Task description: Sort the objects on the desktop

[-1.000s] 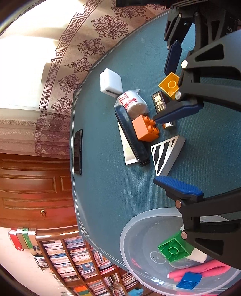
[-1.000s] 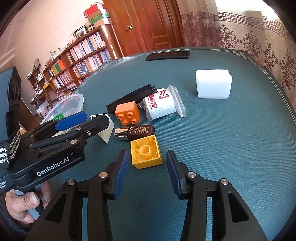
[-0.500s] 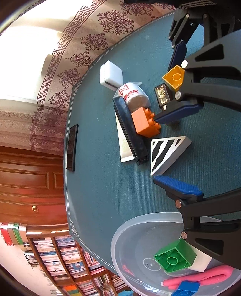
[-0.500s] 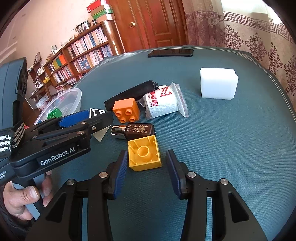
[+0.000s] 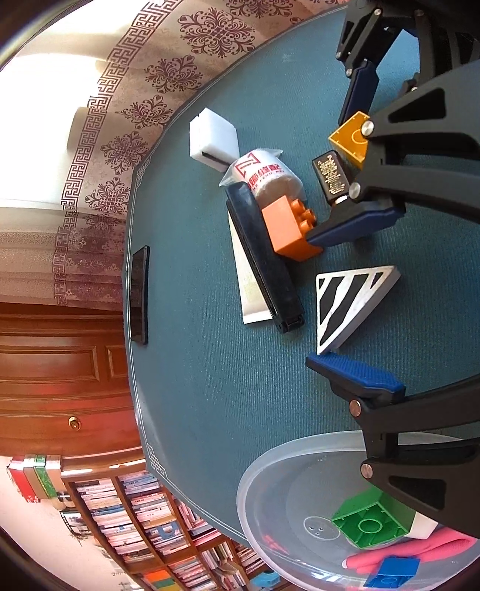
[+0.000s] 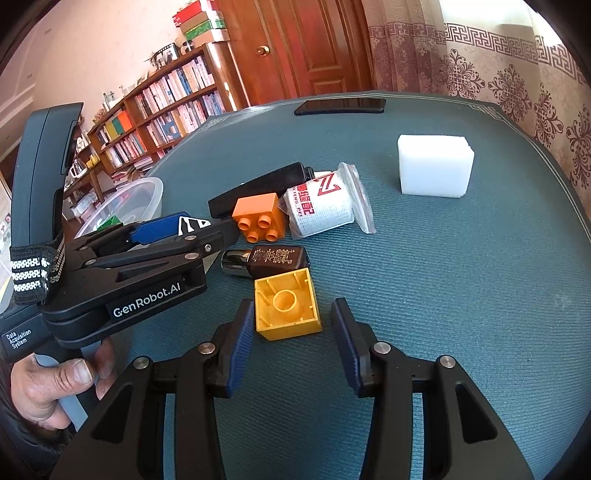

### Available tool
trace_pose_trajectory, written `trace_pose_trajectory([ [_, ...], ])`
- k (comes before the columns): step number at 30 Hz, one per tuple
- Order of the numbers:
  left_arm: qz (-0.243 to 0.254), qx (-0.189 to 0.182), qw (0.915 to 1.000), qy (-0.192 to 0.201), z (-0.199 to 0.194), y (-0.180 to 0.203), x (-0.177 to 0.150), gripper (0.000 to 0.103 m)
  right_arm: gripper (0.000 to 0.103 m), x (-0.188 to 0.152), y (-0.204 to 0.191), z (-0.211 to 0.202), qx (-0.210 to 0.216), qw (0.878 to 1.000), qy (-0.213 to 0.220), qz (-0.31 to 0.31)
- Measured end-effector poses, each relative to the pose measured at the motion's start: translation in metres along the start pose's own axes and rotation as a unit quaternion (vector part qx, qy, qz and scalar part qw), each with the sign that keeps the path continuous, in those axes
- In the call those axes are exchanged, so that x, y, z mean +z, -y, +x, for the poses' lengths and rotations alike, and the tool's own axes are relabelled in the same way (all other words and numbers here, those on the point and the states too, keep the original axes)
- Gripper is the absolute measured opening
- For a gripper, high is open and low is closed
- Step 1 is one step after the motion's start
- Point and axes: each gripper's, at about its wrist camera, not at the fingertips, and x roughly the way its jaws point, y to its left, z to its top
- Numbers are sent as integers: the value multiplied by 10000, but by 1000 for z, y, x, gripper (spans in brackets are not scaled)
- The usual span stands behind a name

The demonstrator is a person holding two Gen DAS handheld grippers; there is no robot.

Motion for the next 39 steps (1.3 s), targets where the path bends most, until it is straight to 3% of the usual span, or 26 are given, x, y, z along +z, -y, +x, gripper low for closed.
trace_pose_trajectory([
  [5,76,-68,9999,-66,2,6,0,64,43,-2,4,-4,-100,9999,16,49],
  [10,-126,-340,9990,-254,8,5,-2,49,40,-4,12,-8,-211,9996,47,169],
  [17,-194,-307,9990,-257,7,5,-6,43,40,-3,13,-6,-218,9996,56,185],
  [24,-170,-204,9993,-269,0,7,-12,42,40,-2,14,-4,-249,9996,40,148],
  [27,-217,-134,9993,-265,-2,5,-14,50,40,-2,15,-4,-256,9996,42,141],
  [31,-274,-120,9992,-267,-3,2,-16,50,40,-2,15,-4,-254,9996,42,142],
  [34,-247,-152,9992,-264,-5,3,-17,41,40,-2,15,-4,-250,9996,46,145],
  [39,-257,-168,9993,-218,-13,3,-20,41,38,-1,16,-5,-250,9995,73,161],
])
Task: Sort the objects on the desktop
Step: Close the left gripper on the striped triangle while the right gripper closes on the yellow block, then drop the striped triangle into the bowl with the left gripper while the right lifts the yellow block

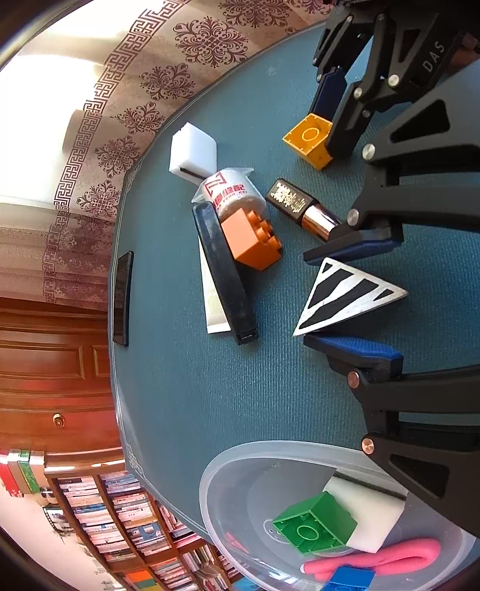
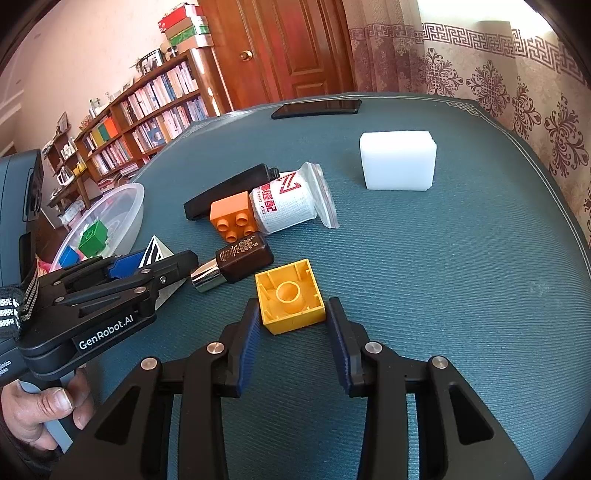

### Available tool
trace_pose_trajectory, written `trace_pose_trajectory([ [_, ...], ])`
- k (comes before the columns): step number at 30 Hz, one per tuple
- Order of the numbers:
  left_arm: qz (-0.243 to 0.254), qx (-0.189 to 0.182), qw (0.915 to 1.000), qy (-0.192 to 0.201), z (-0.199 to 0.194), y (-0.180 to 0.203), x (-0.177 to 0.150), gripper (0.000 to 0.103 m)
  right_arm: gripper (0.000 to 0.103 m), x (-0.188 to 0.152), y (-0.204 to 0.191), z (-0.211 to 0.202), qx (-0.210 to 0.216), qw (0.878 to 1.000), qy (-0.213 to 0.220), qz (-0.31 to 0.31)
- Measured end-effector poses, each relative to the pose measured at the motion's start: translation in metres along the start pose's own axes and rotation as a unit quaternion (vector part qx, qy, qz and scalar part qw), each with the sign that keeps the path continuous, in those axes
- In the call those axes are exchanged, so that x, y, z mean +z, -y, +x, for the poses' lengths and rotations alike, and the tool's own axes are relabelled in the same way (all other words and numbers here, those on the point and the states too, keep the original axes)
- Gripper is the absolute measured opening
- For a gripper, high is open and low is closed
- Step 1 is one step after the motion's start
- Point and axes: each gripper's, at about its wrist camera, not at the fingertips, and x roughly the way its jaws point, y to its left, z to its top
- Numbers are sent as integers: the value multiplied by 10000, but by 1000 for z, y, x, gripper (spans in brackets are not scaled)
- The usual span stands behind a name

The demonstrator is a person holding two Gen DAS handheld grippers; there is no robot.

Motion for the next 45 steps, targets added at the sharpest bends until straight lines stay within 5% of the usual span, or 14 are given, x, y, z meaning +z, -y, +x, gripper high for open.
trace_pose_trajectory([
  [14,-205,322,9982,455,-48,-30,1,41,38,0,-4,-9,74,9998,80,152],
  [27,-588,739,9938,581,-61,-84,-3,41,38,0,-26,-18,189,9997,144,115],
  [45,-982,868,9896,598,-56,-139,-16,41,35,10,-74,-14,241,9992,112,-290],
])
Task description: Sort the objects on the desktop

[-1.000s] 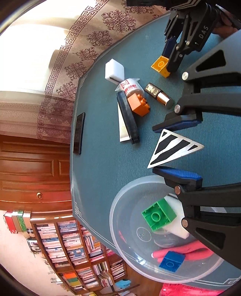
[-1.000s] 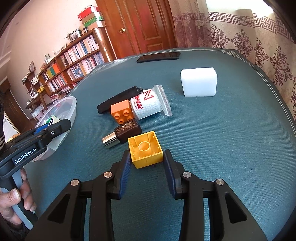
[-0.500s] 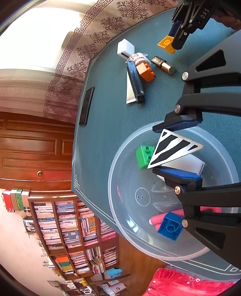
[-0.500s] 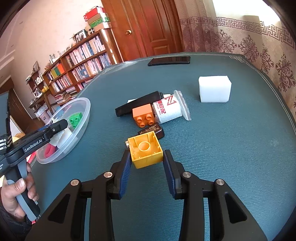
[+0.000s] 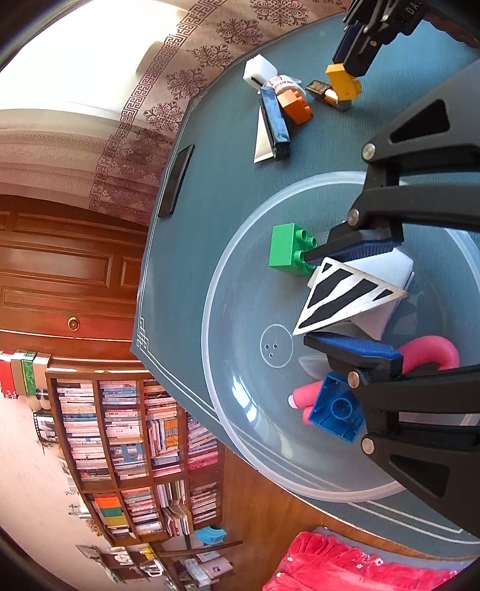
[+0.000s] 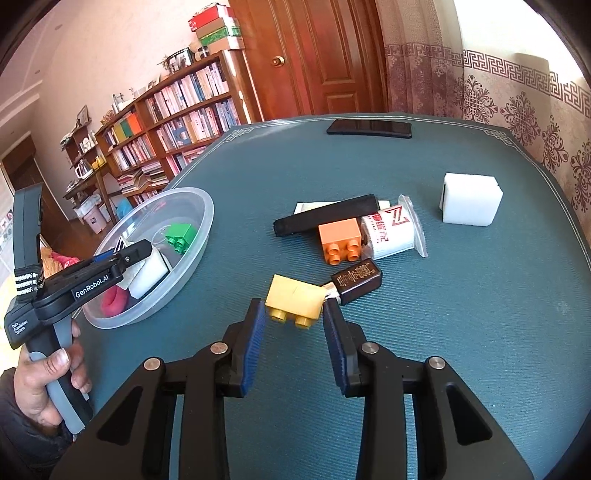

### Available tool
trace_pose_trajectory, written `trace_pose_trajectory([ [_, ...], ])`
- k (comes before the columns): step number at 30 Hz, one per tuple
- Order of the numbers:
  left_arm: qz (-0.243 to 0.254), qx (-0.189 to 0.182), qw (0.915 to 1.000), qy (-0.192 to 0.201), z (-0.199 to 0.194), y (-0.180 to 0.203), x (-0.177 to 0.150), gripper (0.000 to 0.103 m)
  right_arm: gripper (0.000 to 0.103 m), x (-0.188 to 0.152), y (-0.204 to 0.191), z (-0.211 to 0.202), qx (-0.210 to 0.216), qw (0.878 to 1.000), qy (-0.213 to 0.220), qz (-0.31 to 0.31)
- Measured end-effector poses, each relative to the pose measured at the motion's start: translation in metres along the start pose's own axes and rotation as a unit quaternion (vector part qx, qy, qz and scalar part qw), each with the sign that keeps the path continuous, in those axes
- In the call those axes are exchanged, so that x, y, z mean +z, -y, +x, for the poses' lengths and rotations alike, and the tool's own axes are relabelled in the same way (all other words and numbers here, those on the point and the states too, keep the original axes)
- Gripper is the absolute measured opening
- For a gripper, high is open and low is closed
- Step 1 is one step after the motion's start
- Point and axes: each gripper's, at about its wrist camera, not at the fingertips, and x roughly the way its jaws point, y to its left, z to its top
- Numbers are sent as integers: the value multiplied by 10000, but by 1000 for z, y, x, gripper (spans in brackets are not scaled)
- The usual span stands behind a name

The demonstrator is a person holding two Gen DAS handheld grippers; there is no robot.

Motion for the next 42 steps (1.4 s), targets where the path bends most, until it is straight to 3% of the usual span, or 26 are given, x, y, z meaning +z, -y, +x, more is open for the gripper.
trace_pose_trajectory([
  [2,-16,12,10000,5,0,-4,0,41,35,0,-2,4,-34,10000,-35,-12],
  [4,-45,4,10000,7,0,-8,0,42,26,0,-4,7,-36,9999,-95,-5],
  [6,-44,17,10000,38,-1,-10,1,46,26,2,-3,9,-39,9999,-99,-8],
  [8,-49,-11,10000,64,-3,-11,1,56,26,3,-6,10,-40,9999,-106,-52],
  [10,-66,-18,9999,136,-7,-13,1,76,26,4,-7,10,-12,9999,-121,-55],
  [12,-53,16,9997,247,-12,-14,2,80,26,2,-4,8,-13,9999,-123,23],
  [14,-12,17,9995,314,-17,-14,4,80,27,0,2,7,43,9997,-216,102],
  [18,-3,-44,9995,321,-17,-15,5,80,43,-8,9,8,-3,9992,-313,234],
  [42,-73,136,9997,190,-18,-25,-7,82,47,-21,1,20,-203,9978,-627,-46],
])
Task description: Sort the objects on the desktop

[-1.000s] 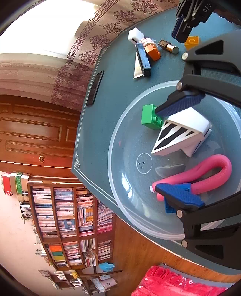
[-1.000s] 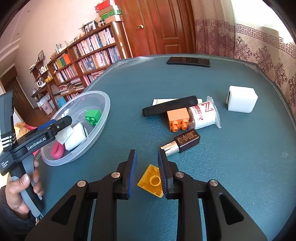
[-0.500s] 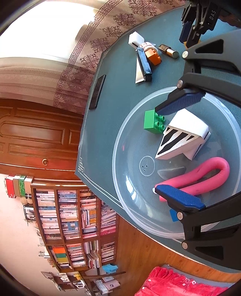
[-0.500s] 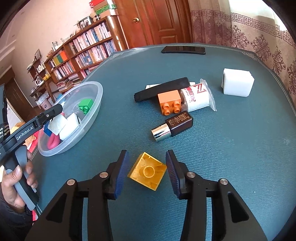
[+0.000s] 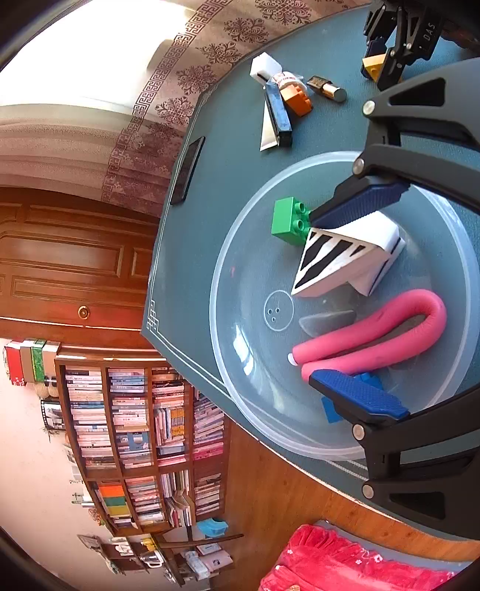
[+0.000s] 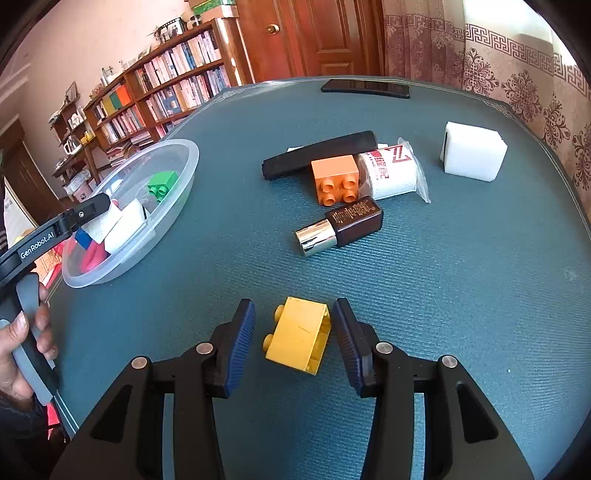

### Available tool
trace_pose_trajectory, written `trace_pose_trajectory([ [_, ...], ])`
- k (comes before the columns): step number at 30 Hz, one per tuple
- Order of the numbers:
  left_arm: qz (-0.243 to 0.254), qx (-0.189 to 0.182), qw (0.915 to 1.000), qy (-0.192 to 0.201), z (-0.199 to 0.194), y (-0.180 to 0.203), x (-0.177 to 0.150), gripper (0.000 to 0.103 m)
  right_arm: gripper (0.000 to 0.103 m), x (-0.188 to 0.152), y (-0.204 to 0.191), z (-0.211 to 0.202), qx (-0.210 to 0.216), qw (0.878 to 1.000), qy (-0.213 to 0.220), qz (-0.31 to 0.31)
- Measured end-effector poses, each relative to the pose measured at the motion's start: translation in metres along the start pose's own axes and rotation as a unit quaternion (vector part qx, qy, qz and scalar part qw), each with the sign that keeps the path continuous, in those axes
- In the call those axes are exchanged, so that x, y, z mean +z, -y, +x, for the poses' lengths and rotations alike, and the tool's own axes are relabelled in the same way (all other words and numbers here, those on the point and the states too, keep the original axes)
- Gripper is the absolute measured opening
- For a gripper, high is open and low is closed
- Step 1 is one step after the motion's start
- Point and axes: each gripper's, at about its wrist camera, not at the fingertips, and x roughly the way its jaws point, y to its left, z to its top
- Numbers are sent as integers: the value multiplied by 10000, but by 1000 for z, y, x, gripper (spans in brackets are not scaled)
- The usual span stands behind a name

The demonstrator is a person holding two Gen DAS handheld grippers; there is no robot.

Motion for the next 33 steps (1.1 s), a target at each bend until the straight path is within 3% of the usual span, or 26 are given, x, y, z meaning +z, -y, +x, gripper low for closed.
trace_pose_trajectory([
  [3,-62,100,9999,-18,0,-9,-2,82,45,1,0,0,-22,10000,-3,29],
  [5,-124,183,9998,-19,0,-15,-2,82,35,3,1,1,-27,10000,-15,51],
  [12,-309,292,9991,51,-3,-29,-1,82,27,13,-13,-2,129,9999,83,4],
  [24,-311,290,9990,103,-10,-36,-2,82,24,45,-76,-4,602,9956,448,-568],
  [33,-424,326,9985,113,-16,-51,-6,82,24,64,-117,15,842,9918,467,-839],
])
